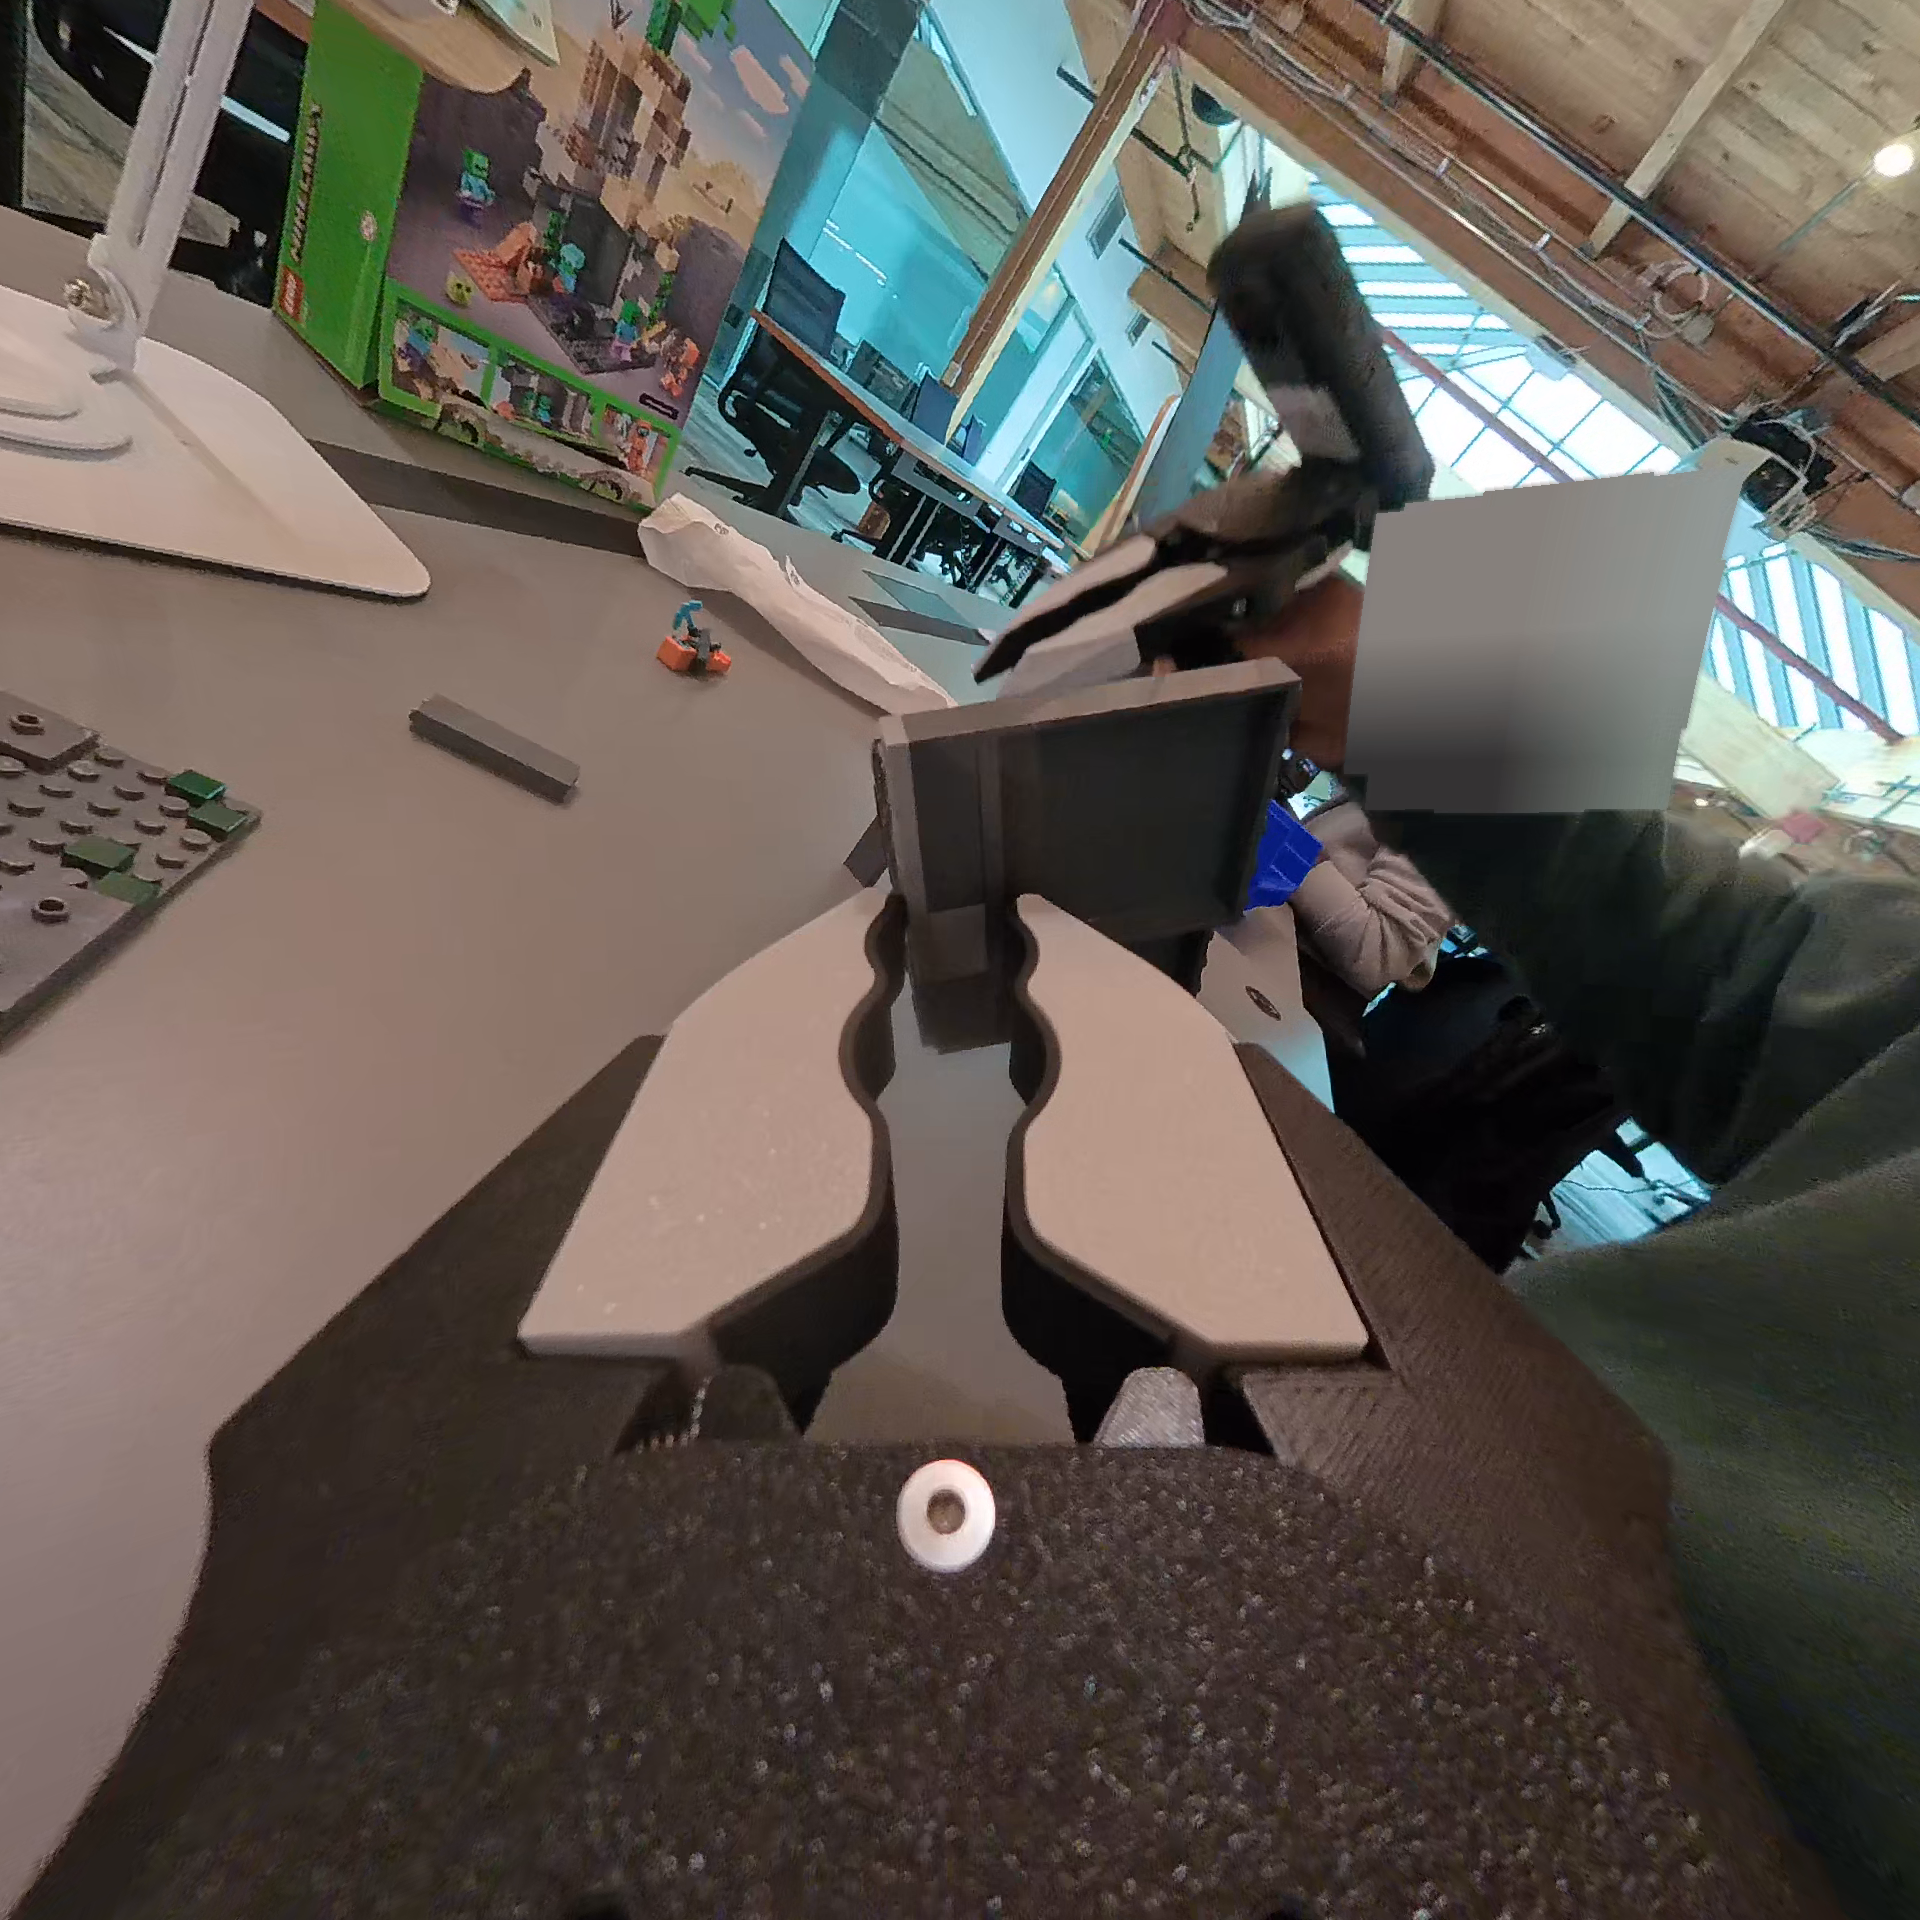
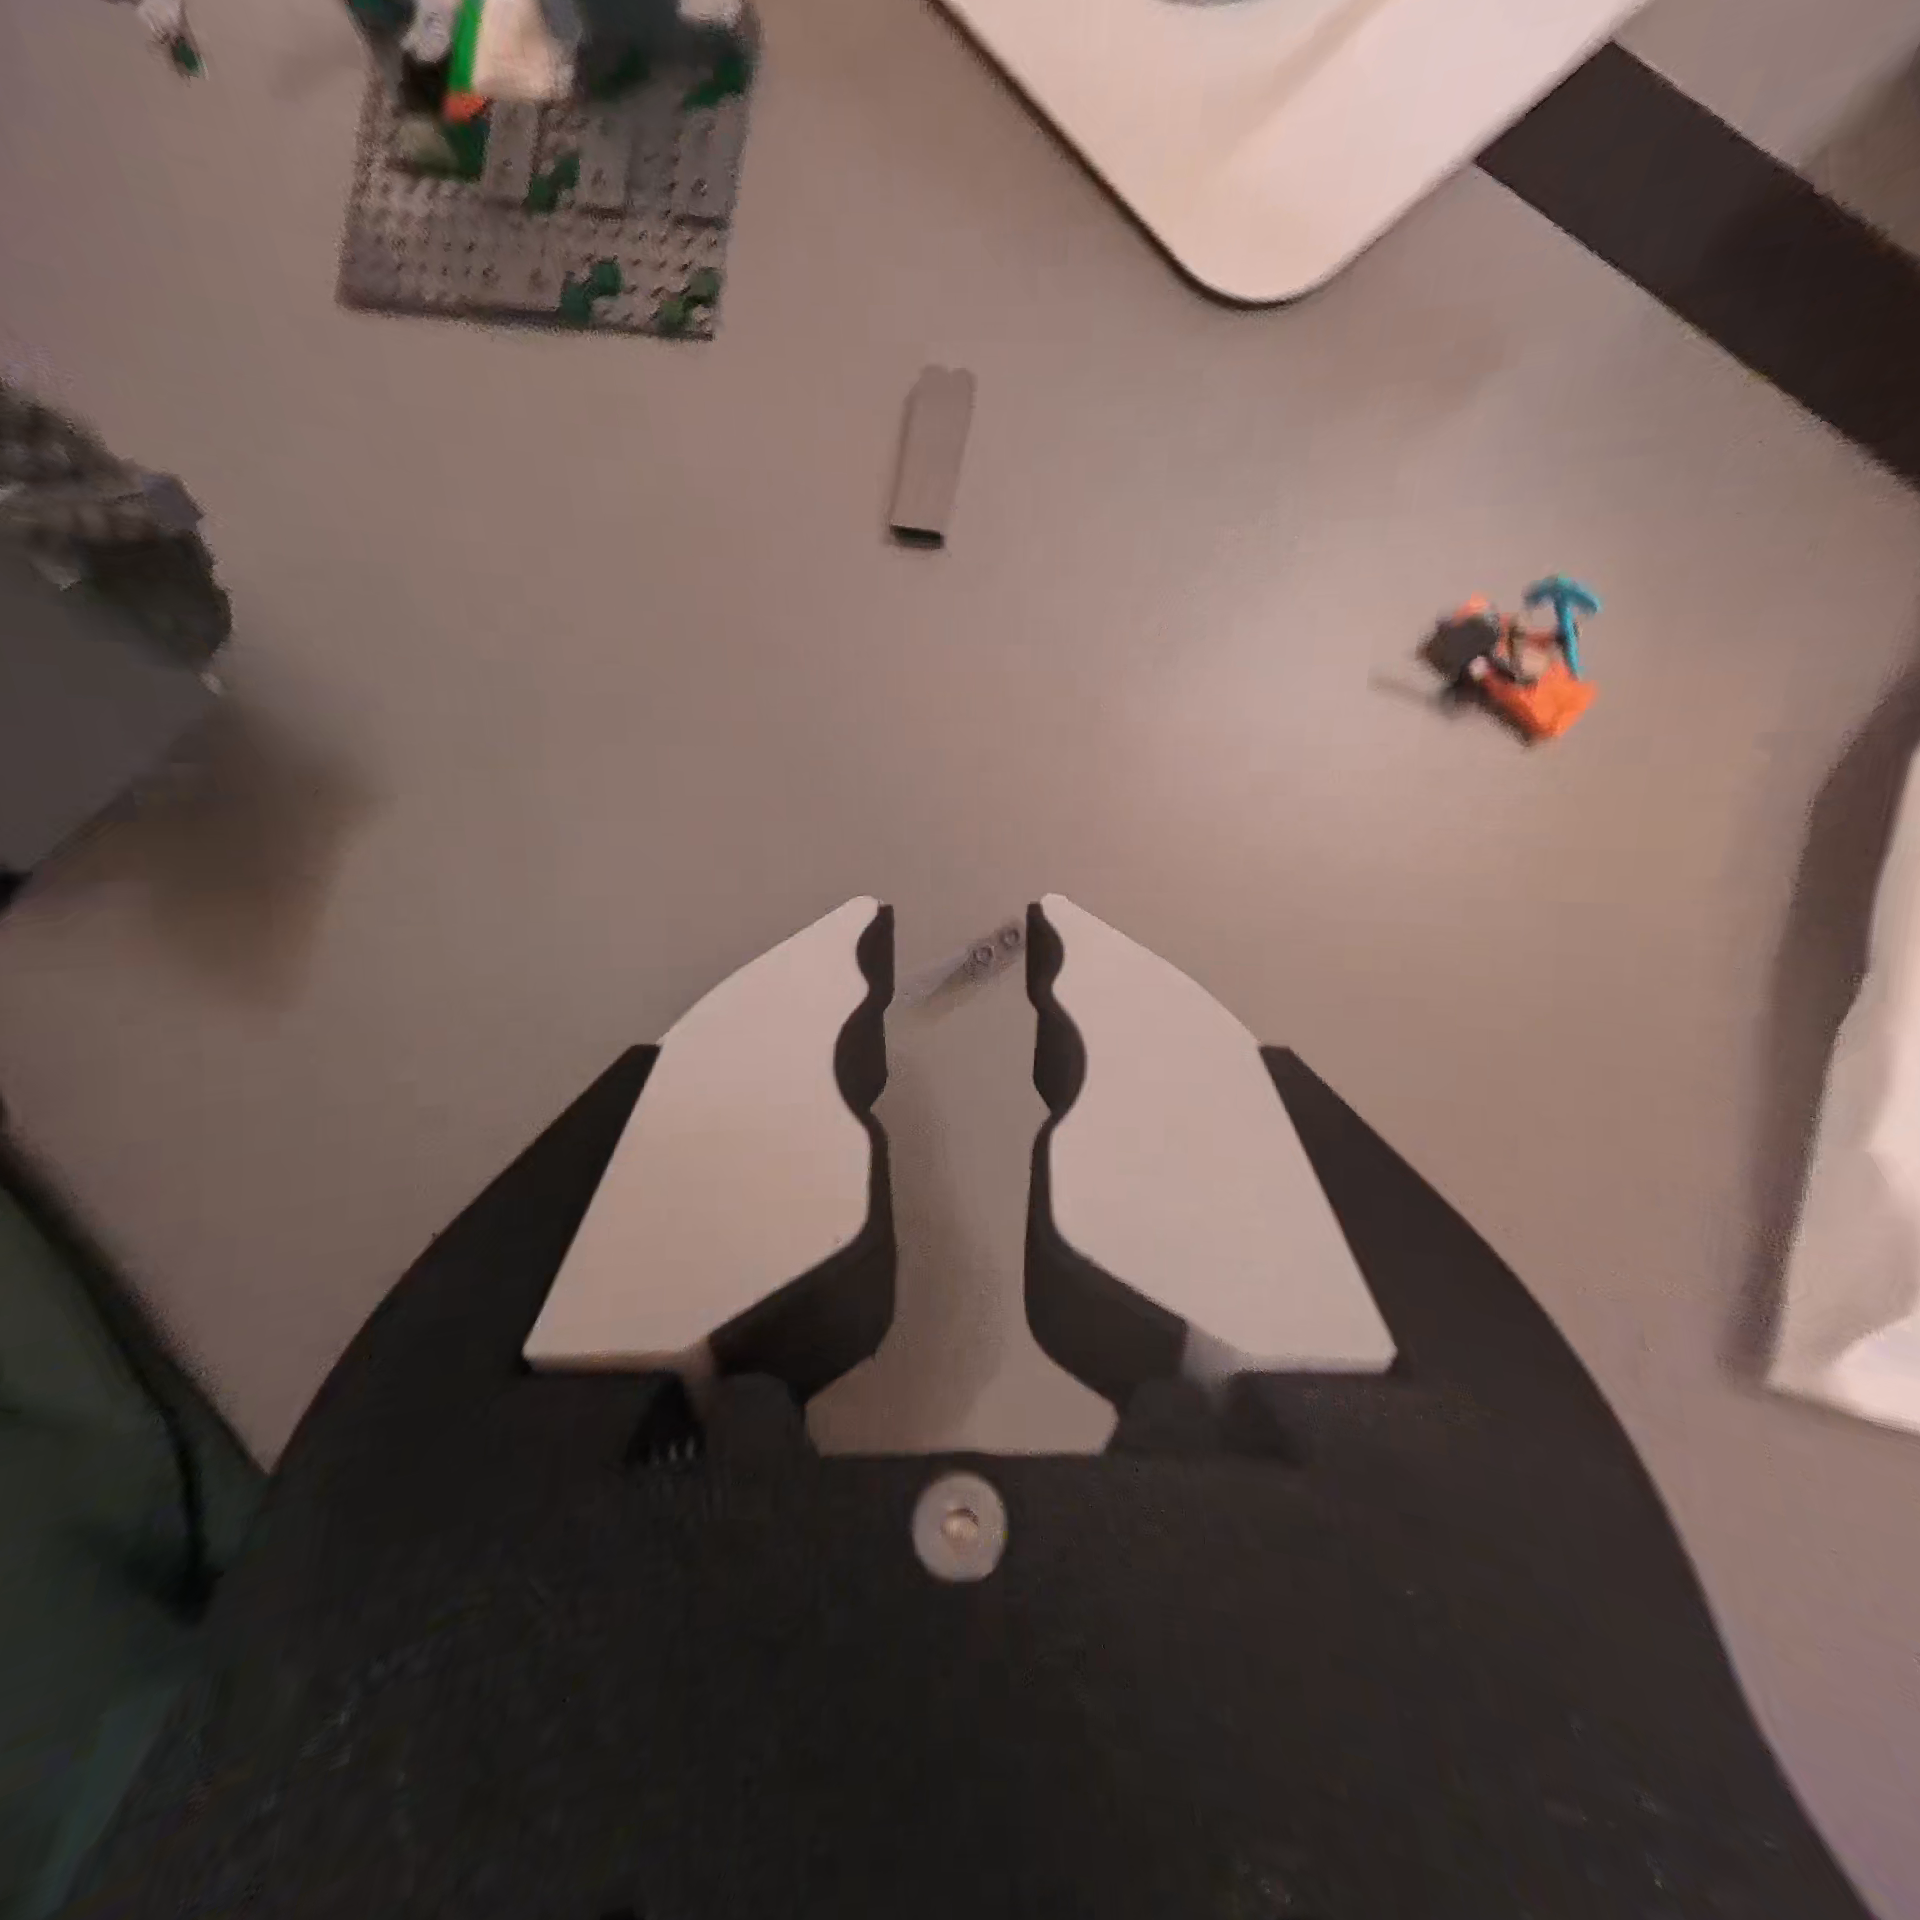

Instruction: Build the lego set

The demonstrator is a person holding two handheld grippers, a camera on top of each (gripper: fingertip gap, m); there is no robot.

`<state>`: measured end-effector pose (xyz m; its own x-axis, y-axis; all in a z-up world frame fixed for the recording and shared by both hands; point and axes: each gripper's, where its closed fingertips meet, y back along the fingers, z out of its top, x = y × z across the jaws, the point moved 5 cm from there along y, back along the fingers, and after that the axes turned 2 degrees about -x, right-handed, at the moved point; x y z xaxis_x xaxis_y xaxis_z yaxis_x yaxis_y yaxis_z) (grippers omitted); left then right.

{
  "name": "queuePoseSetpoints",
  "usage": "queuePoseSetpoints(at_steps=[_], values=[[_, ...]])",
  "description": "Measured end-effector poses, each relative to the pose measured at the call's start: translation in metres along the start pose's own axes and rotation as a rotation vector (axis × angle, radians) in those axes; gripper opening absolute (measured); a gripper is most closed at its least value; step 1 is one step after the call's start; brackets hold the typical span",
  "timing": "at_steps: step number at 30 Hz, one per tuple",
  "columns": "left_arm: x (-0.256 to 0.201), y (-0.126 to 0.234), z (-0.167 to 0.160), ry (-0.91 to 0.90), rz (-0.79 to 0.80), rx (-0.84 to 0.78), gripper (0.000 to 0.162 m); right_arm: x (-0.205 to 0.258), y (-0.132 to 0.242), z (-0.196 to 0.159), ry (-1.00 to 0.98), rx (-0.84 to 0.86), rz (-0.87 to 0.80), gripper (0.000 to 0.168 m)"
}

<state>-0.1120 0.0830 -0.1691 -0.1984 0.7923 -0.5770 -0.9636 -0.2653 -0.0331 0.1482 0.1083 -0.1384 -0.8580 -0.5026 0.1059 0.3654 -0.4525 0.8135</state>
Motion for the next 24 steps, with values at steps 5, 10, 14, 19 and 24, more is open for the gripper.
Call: queuePoseSetpoints(at_steps=[5, 10, 14, 19, 24], values=[[0.000, 0.000, -0.001, 0.005, 0.007, -0.003, 0.017, 0.008, -0.022, -0.040, -0.151, -0.056, -0.043, 0.033], [-0.002, 0.002, 0.000, -0.015, 0.013, -0.010, 0.017, 0.008, -0.040, -0.046, -0.219, -0.095, -0.101, 0.040], [-0.001, 0.001, -0.001, -0.035, 0.028, -0.004, 0.017, -0.001, -0.050, -0.041, -0.201, -0.043, -0.165, 0.039], [0.002, -0.001, -0.004, -0.044, 0.044, 0.010, 0.017, -0.009, -0.057, -0.039, -0.163, 0.038, -0.176, 0.024], [0.006, -0.002, -0.006, -0.020, 0.042, 0.019, 0.017, -0.013, -0.057, -0.040, -0.118, 0.112, -0.131, 0.017]])
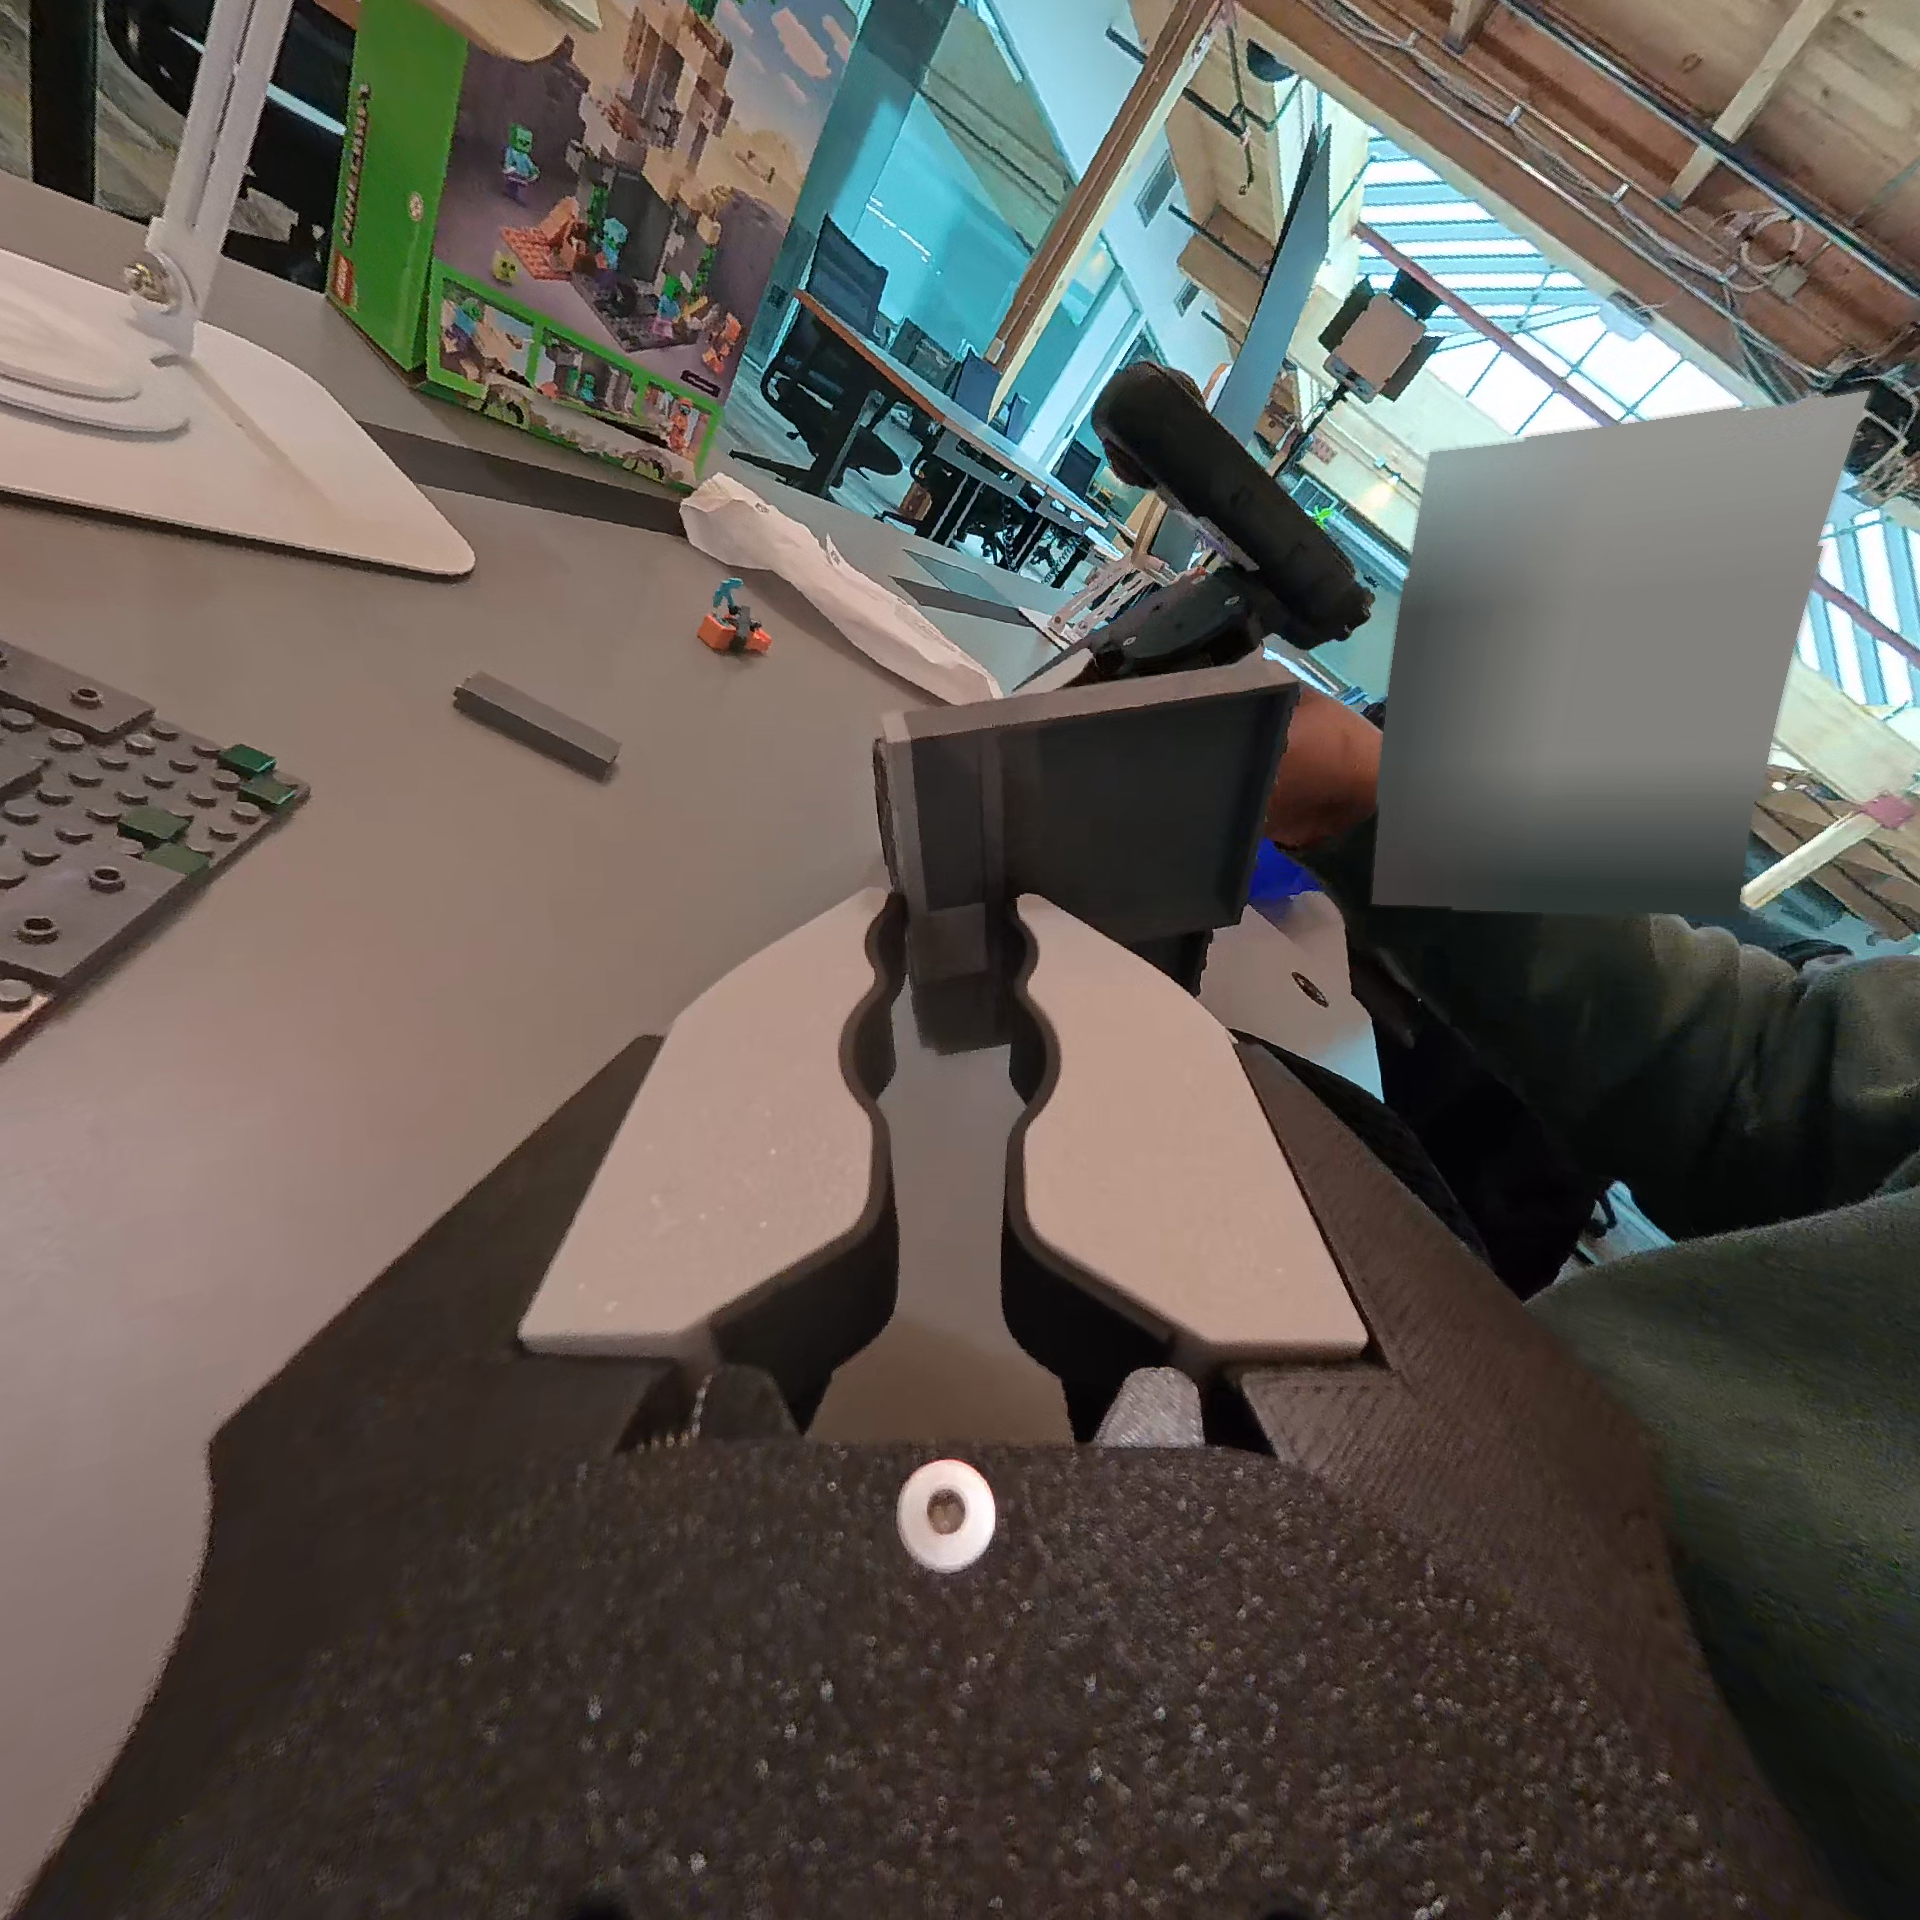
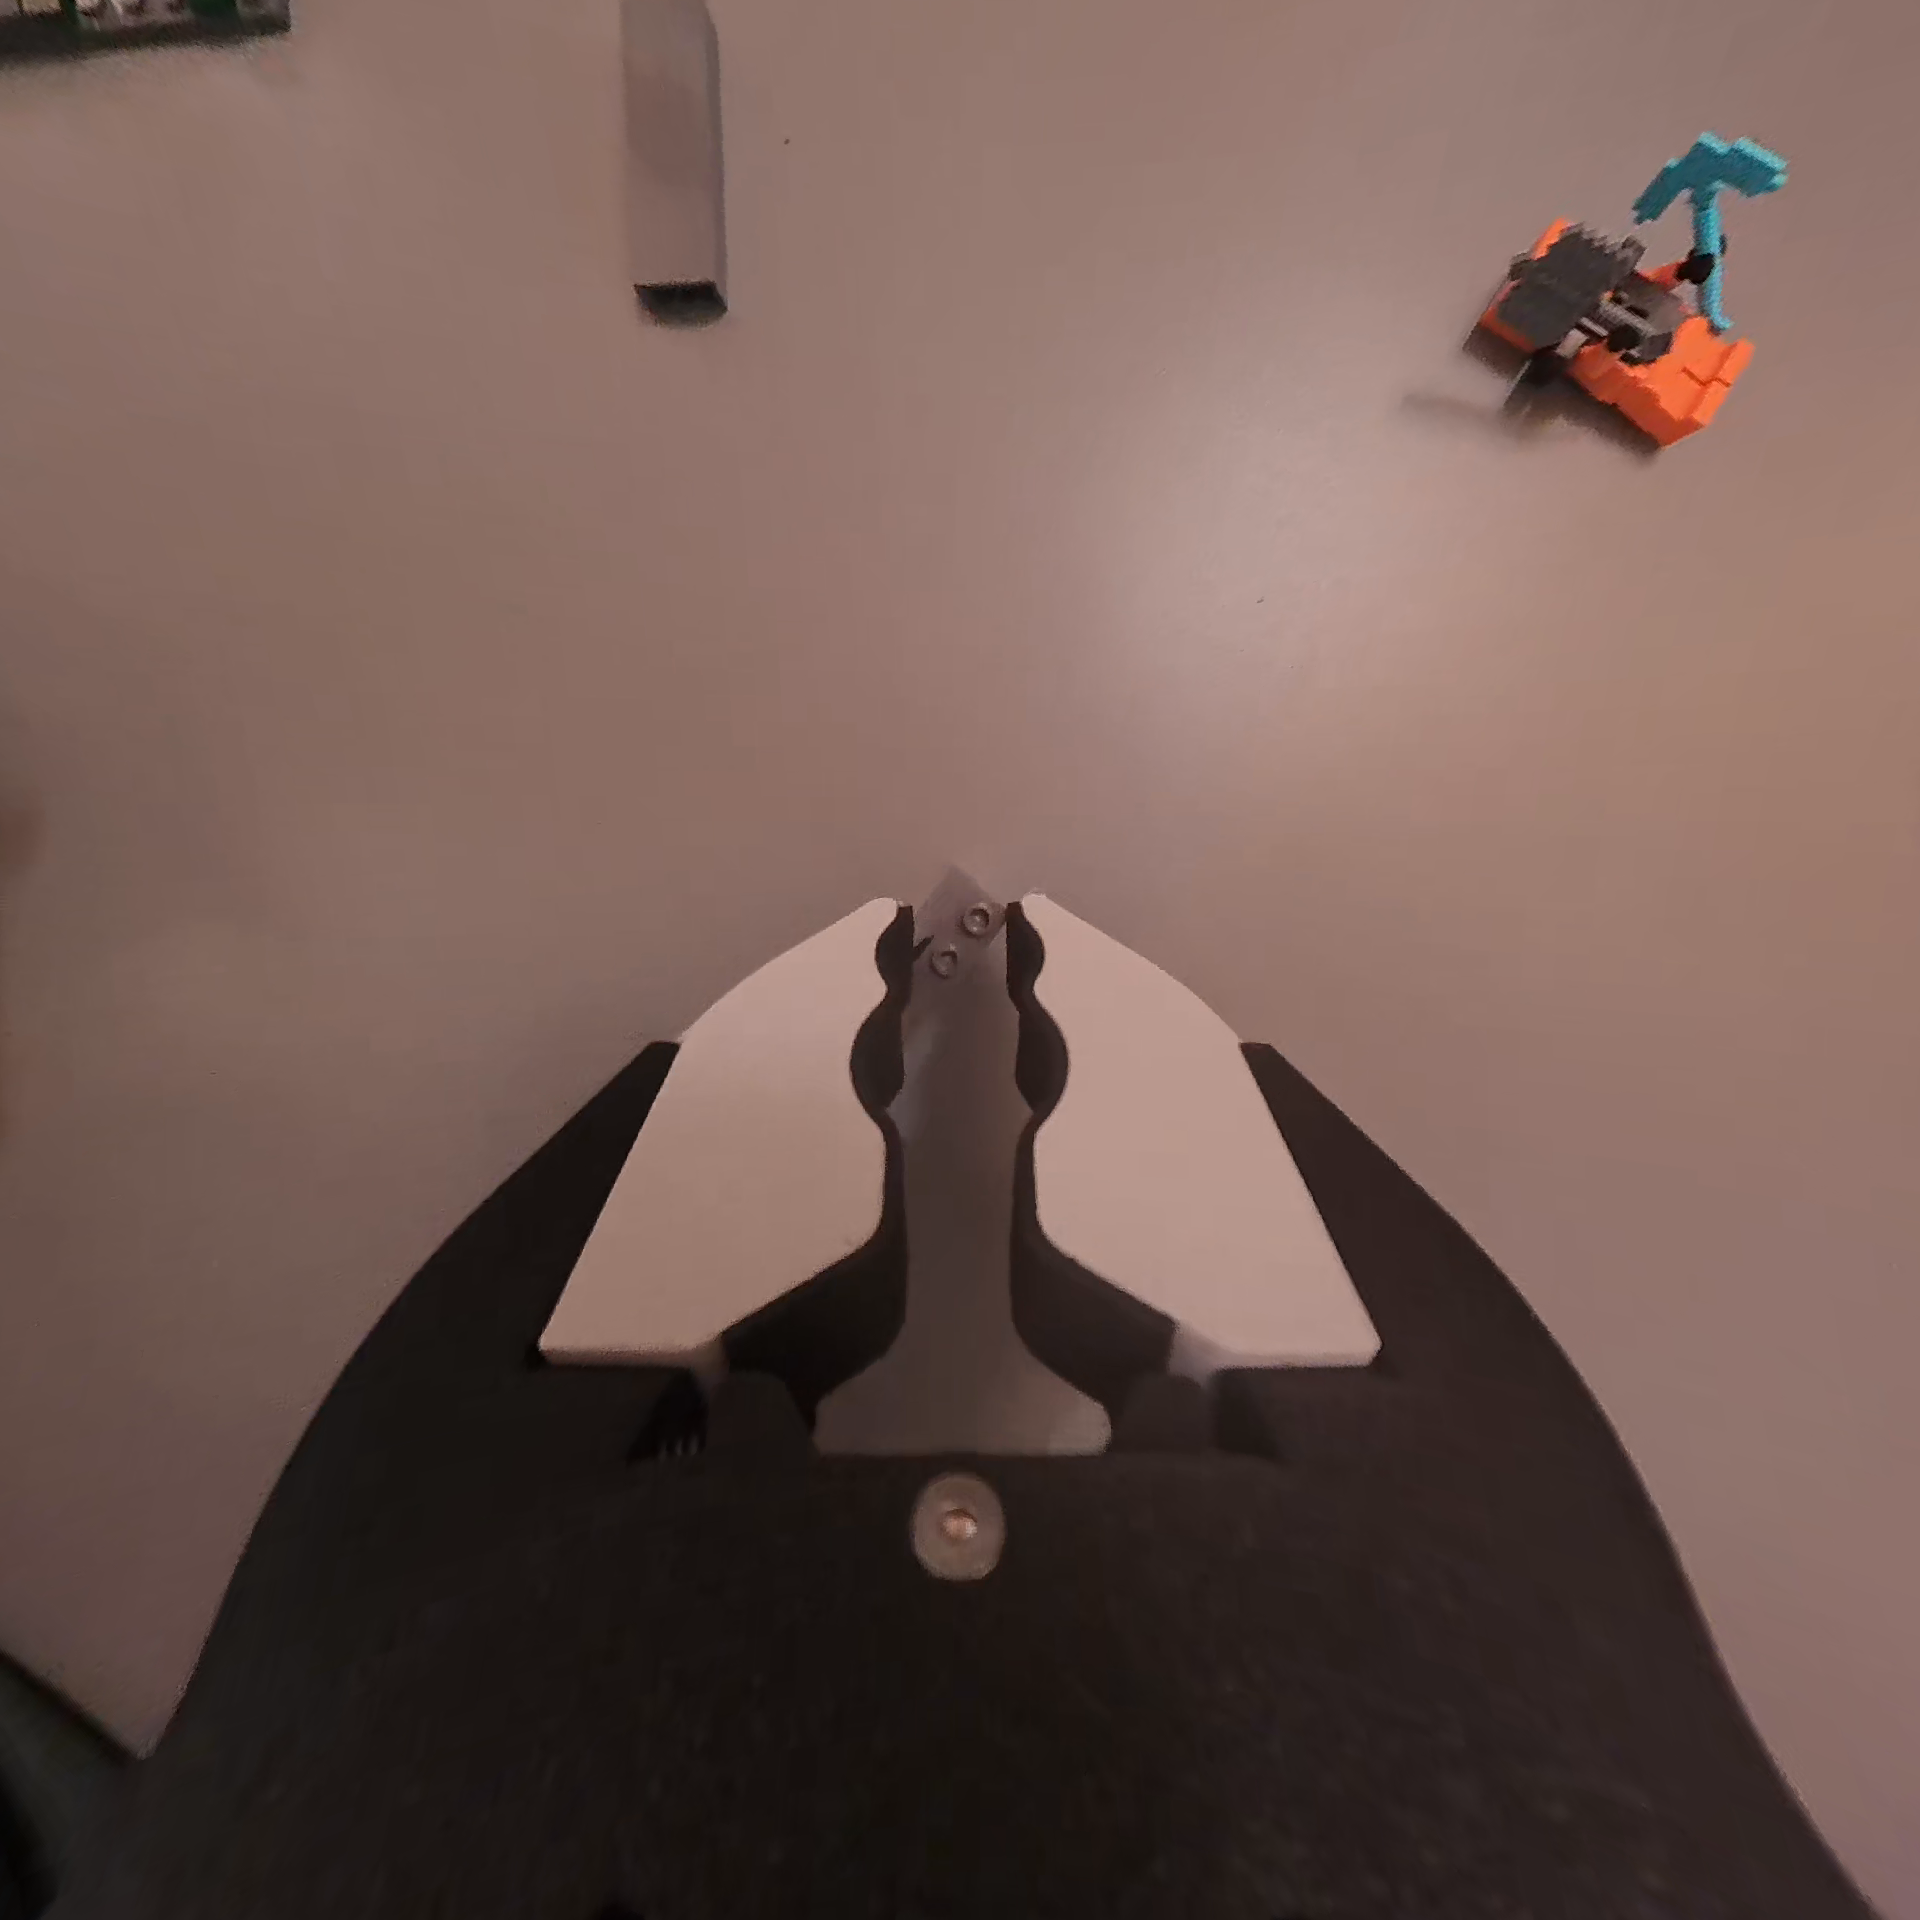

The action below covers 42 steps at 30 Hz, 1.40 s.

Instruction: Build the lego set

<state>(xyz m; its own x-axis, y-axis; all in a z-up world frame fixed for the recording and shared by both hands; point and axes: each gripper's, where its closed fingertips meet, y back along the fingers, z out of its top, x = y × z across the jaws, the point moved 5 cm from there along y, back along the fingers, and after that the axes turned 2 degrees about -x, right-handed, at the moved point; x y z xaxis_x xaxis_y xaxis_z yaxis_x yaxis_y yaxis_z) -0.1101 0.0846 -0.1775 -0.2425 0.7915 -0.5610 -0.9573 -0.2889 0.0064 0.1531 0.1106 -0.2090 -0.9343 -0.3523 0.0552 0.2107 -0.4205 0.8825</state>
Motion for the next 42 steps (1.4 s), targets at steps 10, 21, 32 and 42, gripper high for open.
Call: queuePoseSetpoints(at_steps=[10, 21, 32, 42], values=[[0.001, 0.000, -0.001, 0.024, -0.012, 0.003, 0.017, 0.006, -0.003, 0.007, 0.454, 0.200, 0.091, 0.007], [0.003, 0.001, 0.000, 0.035, -0.013, -0.001, 0.017, -0.004, -0.006, 0.009, 0.714, 0.272, 0.191, 0.010], [0.007, 0.000, -0.003, 0.052, -0.007, 0.002, 0.017, 0.002, -0.010, 0.008, 0.692, 0.262, 0.134, 0.016], [0.010, 0.002, 0.002, 0.042, -0.001, -0.066, 0.017, 0.049, 0.022, 0.026, 0.559, -0.143, 0.216, 0.007]])
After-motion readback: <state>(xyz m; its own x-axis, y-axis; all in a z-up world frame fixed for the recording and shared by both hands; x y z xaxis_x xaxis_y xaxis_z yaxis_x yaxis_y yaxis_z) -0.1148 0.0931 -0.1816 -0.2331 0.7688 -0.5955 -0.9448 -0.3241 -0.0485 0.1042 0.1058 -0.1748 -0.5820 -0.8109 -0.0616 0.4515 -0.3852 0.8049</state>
